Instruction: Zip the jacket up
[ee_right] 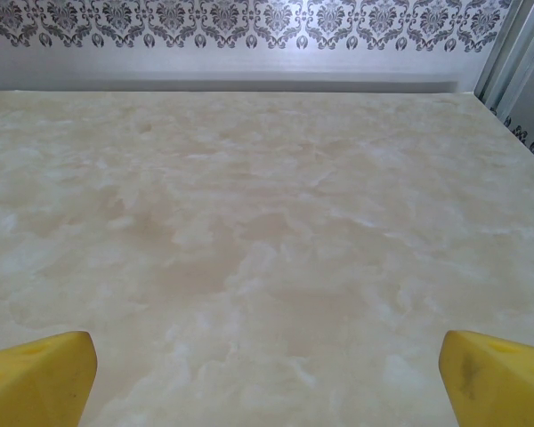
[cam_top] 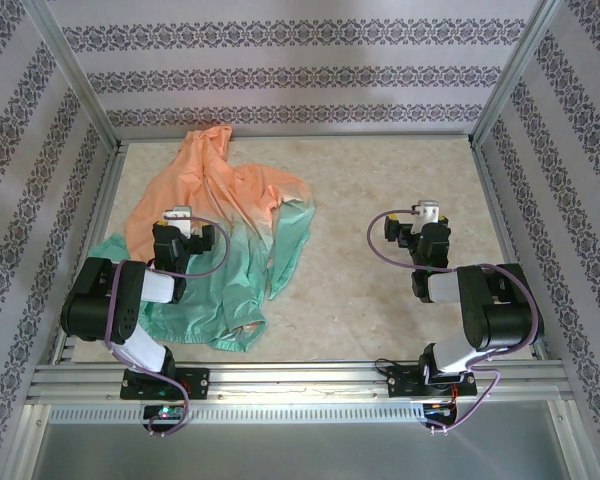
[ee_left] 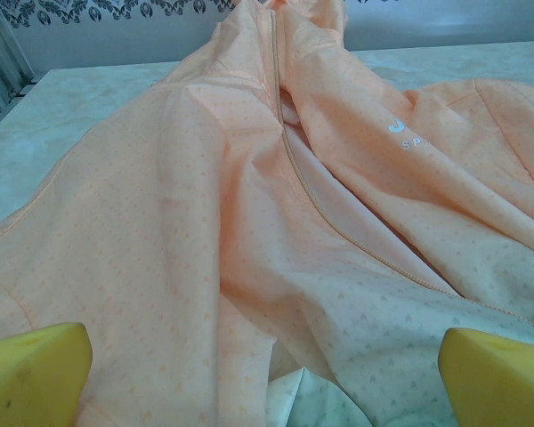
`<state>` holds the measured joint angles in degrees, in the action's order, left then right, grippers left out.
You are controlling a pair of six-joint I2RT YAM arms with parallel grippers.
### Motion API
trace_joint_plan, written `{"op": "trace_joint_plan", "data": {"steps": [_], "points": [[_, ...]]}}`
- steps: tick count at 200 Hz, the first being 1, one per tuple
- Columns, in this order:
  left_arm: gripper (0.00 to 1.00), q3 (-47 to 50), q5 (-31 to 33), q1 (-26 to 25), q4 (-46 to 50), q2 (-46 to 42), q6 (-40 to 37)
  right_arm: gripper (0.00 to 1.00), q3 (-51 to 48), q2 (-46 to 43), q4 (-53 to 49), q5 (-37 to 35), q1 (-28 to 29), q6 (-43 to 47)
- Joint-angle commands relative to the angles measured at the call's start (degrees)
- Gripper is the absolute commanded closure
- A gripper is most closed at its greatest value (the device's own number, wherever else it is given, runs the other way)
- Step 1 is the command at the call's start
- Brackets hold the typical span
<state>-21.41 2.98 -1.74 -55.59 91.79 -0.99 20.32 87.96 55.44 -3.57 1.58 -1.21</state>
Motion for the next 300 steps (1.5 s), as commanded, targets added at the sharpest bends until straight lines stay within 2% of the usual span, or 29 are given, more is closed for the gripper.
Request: {"op": "trace_joint_plan", "data": {"steps": [1,129,153,162,193,213,235,263,269,287,300], "points": [[0.0,-0.4,-0.9,0.7,0.8,-0.7,0.7,0.02,0.9,0.1,0.3,1.0,-0.5,-0.7],[0.0,-0.6,-0.4,1.0,1.1,-0.7,1.3,0.02,0.7,0.0,0.5,2.1,-0.6,-0.4],[0.0,0.9,5.1,1.0,-1.3,-1.4,3.5,0.02,0.1,-0.7,1.2,1.9,0.0,0.2],[0.0,1.6,7.2,1.0,-1.4,-2.7,4.3,0.02,0.5,-2.3,-0.9,0.1,0.7,0.6],[0.03,5.4,6.0,0.9,-7.5,-3.5,3.7,0.02,4.4,-8.8,-12.4,-3.5,4.0,3.7],[0.04,6.7,5.8,0.9,-9.9,-4.6,3.3,0.02,9.9,-11.9,-25.6,-9.6,8.1,4.4],[0.03,3.7,7.5,0.9,3.1,-12.8,4.1,0.02,18.0,-11.9,-37.6,-11.6,11.6,0.9],[0.03,-3.8,7.9,0.9,25.0,-22.2,6.2,0.04,23.9,-8.8,-40.6,-11.8,18.2,-0.8],[0.04,-5.3,8.7,0.9,29.3,-23.2,7.8,0.07,25.2,-7.4,-41.3,-11.8,19.8,-1.6],[0.1,-10.4,9.7,1.1,42.6,-25.2,13.1,0.26,32.3,-1.3,-47.8,-10.5,24.0,-5.8],[0.15,-13.4,7.8,1.0,50.6,-25.2,16.9,0.31,39.3,4.3,-54.7,-8.5,26.9,-9.0]]}}
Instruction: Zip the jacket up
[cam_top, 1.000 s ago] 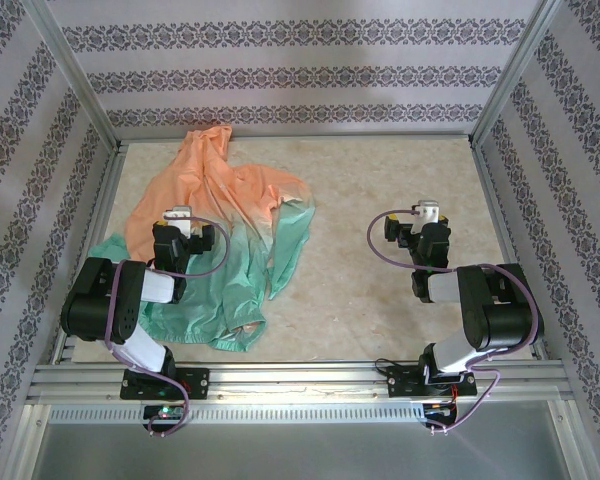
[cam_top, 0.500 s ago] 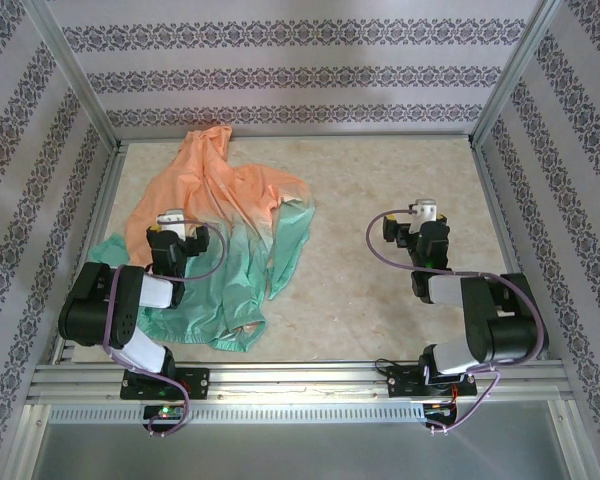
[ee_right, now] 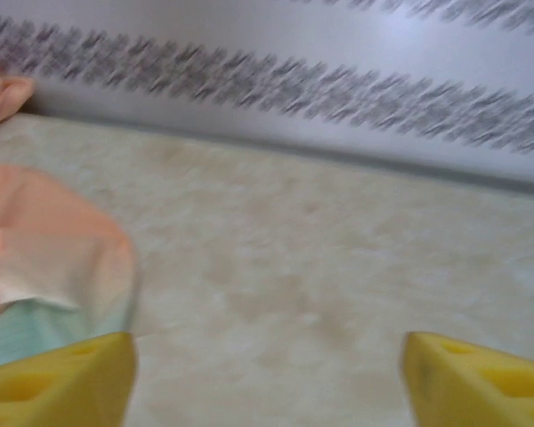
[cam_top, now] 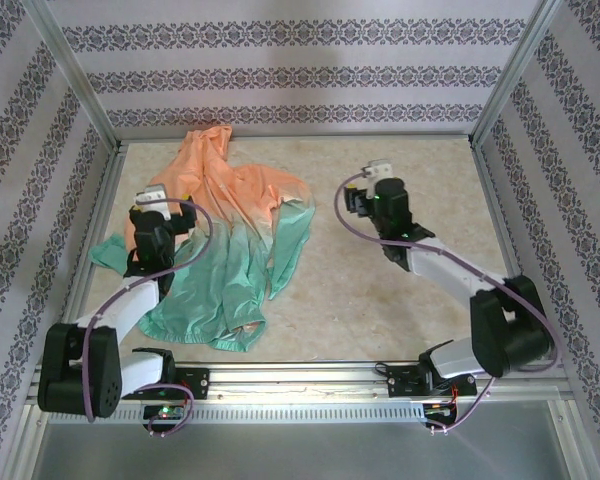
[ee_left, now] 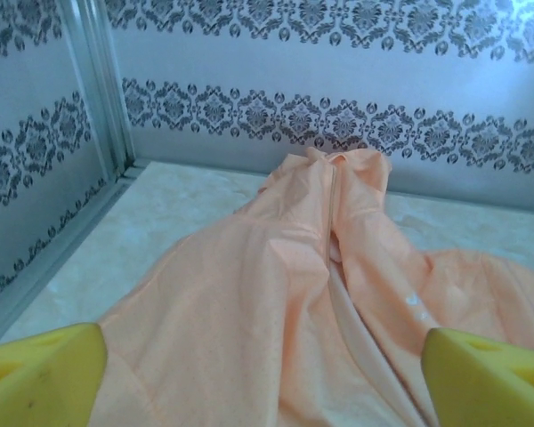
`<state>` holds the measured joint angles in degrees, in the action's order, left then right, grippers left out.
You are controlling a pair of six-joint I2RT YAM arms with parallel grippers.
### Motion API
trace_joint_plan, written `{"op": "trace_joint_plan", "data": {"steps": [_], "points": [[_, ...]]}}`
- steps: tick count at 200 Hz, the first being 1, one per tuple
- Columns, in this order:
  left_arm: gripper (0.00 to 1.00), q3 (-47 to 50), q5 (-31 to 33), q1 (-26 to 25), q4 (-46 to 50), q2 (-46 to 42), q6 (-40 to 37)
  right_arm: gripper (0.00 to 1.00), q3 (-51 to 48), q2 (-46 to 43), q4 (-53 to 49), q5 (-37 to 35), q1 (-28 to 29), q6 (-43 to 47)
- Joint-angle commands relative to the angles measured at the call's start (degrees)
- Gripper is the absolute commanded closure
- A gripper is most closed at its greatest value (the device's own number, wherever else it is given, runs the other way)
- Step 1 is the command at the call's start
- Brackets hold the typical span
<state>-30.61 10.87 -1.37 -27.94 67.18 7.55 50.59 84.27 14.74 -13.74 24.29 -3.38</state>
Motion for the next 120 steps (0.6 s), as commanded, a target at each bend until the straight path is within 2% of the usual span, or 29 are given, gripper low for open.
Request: {"op": "trace_joint_plan", "data": {"steps": [1,18,41,50,61,85,120], "points": [[0.15,-4.4,-0.4,0.7,23.5,-0.6,8.6,0.31,9.6,8.2,-14.4,1.8,4.5,-7.0],[0.26,-6.8,-4.9,0.7,30.3,0.6,13.0,0.36,18.0,16.1,-20.2,6.3,7.9,-9.5],[0.48,-8.1,-12.2,0.4,36.3,3.9,17.3,0.37,23.6,23.1,-19.9,10.5,12.3,-11.7],[0.53,-8.3,-14.7,0.3,37.9,5.4,18.9,0.38,25.5,25.4,-20.1,12.4,13.5,-12.6],[0.57,-8.2,-17.3,0.0,39.2,7.1,20.2,0.42,27.8,28.3,-20.6,14.9,14.7,-13.7],[0.62,-7.1,-19.8,-1.5,39.7,10.4,22.2,0.63,30.7,33.0,-20.8,20.2,15.6,-17.5],[0.68,-6.2,-20.7,-3.7,37.2,15.5,24.9,0.75,33.5,37.8,-22.0,25.6,15.4,-20.3]]}}
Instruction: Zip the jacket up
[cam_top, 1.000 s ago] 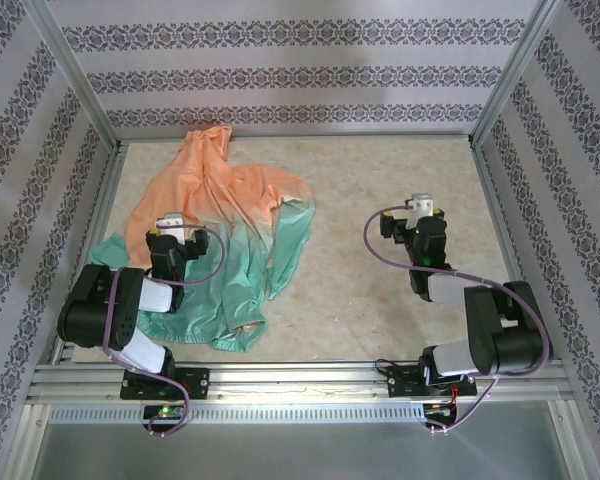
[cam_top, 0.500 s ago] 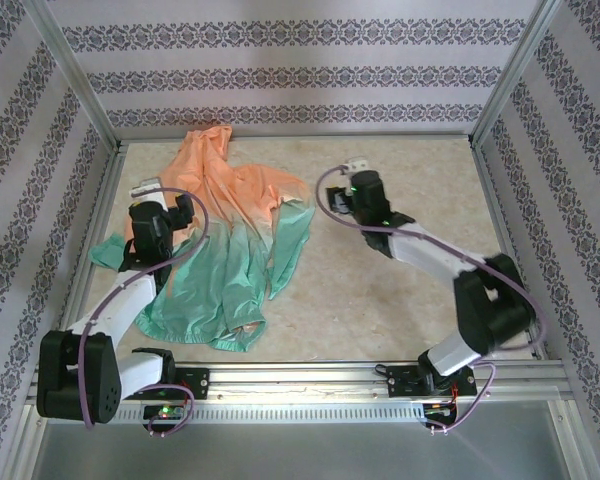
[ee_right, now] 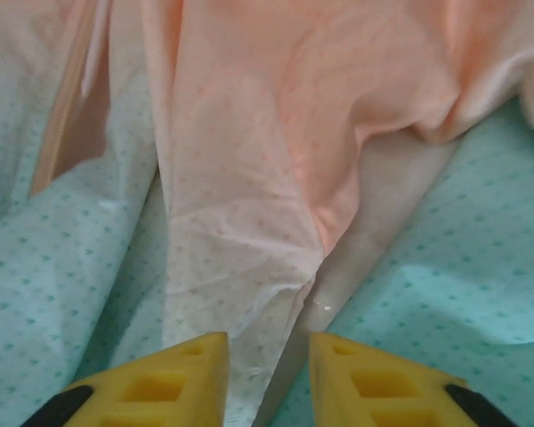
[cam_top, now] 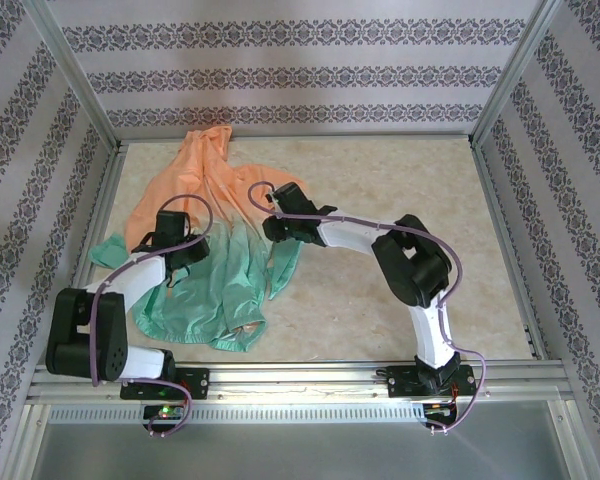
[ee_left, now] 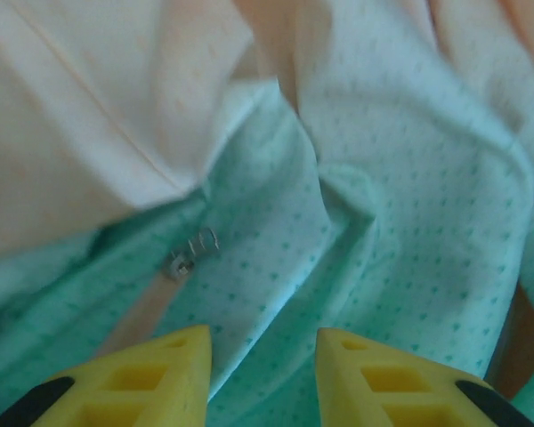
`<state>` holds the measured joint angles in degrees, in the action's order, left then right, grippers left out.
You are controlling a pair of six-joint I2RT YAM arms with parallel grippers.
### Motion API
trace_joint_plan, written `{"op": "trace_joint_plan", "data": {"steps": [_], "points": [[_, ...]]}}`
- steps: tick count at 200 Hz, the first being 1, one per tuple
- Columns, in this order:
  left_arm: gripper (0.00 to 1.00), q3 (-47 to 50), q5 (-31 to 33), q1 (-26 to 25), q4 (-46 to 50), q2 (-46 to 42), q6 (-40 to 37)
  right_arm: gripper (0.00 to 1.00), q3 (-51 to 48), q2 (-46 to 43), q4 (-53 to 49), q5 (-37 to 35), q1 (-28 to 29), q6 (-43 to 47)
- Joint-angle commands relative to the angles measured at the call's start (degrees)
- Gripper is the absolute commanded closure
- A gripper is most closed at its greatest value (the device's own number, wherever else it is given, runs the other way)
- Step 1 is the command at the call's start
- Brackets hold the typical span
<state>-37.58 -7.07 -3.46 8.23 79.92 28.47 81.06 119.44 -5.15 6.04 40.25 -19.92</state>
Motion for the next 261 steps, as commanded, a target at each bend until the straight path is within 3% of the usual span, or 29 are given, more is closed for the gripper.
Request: {"op": "trace_joint_plan", "data": {"steps": [1,48,78,135,179,202,261], "points": [[0.68,0.7,-2.9,-1.7,0.9,3.0,4.1,0.76,3.1,2.7,-2.1,5.9,-0.6,-3.8],[0.78,-5.0,-3.9,-6.6,-1.1,13.4,6.6,0.87,1.8,4.2,-3.0,10.4,-4.8,-7.1],[0.81,-11.3,-4.4,-11.7,-1.3,19.1,7.1,0.87,-0.3,3.3,-6.6,9.3,-8.6,-6.2],[0.82,-25.7,-3.7,-23.0,0.0,30.2,9.0,0.87,-11.0,-6.0,-6.6,7.7,-17.9,-5.6],[0.82,-38.1,-4.0,-28.8,2.6,38.4,9.4,0.87,-16.6,-13.9,-7.4,7.1,-24.2,-3.6],[0.83,-39.0,-3.9,-29.2,3.3,37.4,10.5,0.86,-18.8,-17.0,-7.4,6.8,-24.7,-2.6],[0.82,-28.8,0.6,-26.6,5.3,26.5,9.7,0.78,-19.5,-15.9,-6.6,10.4,-21.7,-2.9]]}}
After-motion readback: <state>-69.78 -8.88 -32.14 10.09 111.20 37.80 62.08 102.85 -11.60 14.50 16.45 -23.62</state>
